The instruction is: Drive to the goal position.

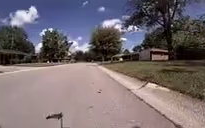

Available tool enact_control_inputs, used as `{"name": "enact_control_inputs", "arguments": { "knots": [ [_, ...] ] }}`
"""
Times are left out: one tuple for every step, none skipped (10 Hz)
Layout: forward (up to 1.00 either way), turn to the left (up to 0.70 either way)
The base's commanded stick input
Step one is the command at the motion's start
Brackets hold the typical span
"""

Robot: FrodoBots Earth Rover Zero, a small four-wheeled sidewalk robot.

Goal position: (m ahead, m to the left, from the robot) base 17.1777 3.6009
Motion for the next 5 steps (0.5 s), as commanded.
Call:
{"name": "enact_control_inputs", "arguments": {
  "knots": [
    [0.85,0.05],
    [0.85,0.0],
    [0.85,0.0],
    [0.85,0.0],
    [0.85,0.0]
  ]
}}
